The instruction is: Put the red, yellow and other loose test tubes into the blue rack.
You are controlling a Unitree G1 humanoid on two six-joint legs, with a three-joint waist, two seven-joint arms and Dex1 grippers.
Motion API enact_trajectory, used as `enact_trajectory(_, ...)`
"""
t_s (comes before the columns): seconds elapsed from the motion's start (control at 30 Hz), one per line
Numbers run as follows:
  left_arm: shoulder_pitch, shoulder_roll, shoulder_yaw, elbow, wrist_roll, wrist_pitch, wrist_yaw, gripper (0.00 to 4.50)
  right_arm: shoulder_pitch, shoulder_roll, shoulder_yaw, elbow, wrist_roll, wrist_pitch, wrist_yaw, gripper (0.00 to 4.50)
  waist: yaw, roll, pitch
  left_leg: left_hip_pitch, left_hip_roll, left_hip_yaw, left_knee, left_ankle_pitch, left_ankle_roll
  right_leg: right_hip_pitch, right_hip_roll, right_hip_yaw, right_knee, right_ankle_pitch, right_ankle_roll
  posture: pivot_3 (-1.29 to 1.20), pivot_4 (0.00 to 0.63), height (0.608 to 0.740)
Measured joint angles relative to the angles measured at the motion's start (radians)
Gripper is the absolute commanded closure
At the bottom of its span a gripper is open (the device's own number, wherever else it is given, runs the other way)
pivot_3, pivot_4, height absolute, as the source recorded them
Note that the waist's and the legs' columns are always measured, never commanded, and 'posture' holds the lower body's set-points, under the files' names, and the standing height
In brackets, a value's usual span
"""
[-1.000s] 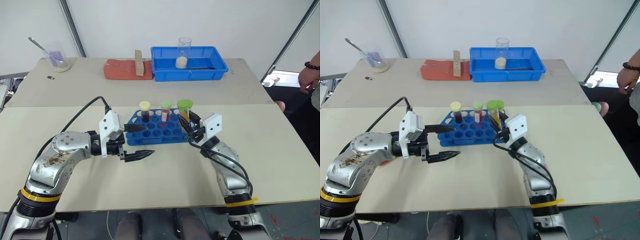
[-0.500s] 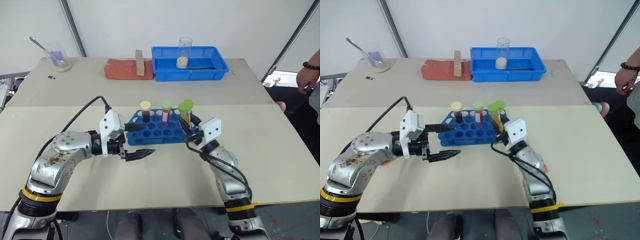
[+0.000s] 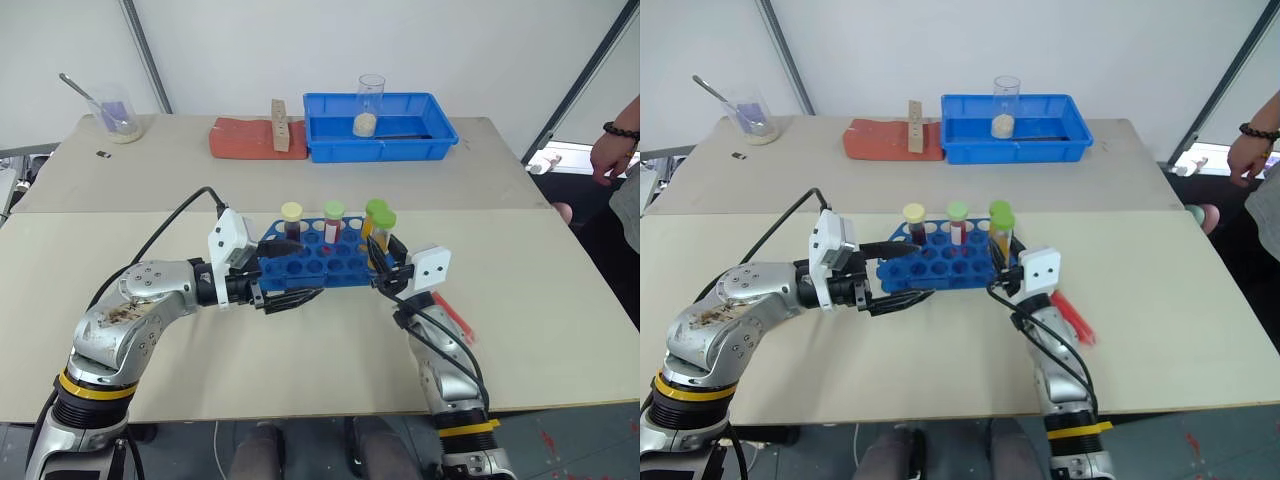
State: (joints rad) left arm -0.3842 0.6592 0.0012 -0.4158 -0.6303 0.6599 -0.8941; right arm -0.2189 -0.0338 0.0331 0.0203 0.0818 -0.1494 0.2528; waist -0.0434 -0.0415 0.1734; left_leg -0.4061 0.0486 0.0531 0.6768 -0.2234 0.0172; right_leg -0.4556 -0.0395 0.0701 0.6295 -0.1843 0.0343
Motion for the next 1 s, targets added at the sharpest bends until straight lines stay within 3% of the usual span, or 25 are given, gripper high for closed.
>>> enact_trajectory(0.07, -0.002, 0.000, 0.000, 0.000, 0.000, 0.000, 0.004, 0.00, 0.003, -0.005, 0.001, -0.002, 0.000, 0.000, 0.002, 2.50, 0.000, 0.000, 0.000, 0.000, 0.000, 0.000, 0.000, 0.000, 0.000, 0.000, 0.000, 0.000, 0.000, 0.000, 0.000, 0.00, 0.150, 0.740)
enact_trajectory(0.27, -0.002, 0.007, -0.019, 0.000, 0.037, -0.009, 0.009, 0.00, 0.079, -0.130, -0.012, -0.115, 0.012, 0.098, 0.050, 0.53, 0.002, 0.000, 0.000, 0.000, -0.001, 0.000, 0.000, 0.000, 0.000, 0.000, -0.001, 0.000, 0.000, 0.000, 0.000, 0.00, 0.150, 0.740)
enact_trajectory(0.43, 0.019, 0.043, -0.041, -0.003, 0.089, -0.051, -0.012, 0.00, 0.190, -0.332, -0.051, -0.413, 0.075, 0.369, 0.135, 0.53, 0.004, 0.000, 0.000, 0.000, 0.000, 0.000, -0.001, 0.000, 0.000, 0.000, 0.000, 0.000, 0.000, -0.002, 0.000, 0.00, 0.150, 0.740)
enact_trajectory(0.6, 0.051, 0.084, -0.053, -0.019, 0.119, -0.140, -0.098, 0.00, 0.196, -0.615, -0.129, -0.724, 0.186, 0.884, 0.194, 0.53, 0.002, 0.000, 0.000, 0.001, 0.000, 0.001, 0.000, 0.000, 0.000, 0.000, 0.000, 0.000, 0.000, -0.005, -0.006, 0.00, 0.150, 0.740)
enact_trajectory(0.77, 0.095, 0.129, -0.067, -0.055, 0.117, -0.182, -0.191, 0.00, 0.030, -0.825, -0.159, -0.719, 0.342, 1.326, 0.295, 0.53, 0.002, -0.001, 0.000, 0.001, 0.000, 0.001, 0.000, 0.000, 0.000, 0.000, -0.001, 0.000, -0.001, -0.005, -0.006, 0.00, 0.150, 0.740)
enact_trajectory(1.0, 0.134, 0.119, -0.103, -0.083, 0.123, -0.218, -0.206, 0.00, -0.188, -0.863, -0.004, -0.504, 0.393, 1.522, 0.352, 0.53, 0.003, -0.001, 0.000, -0.002, -0.001, 0.001, 0.000, 0.000, 0.001, 0.000, -0.001, 0.001, -0.004, -0.005, -0.004, 0.00, 0.150, 0.740)
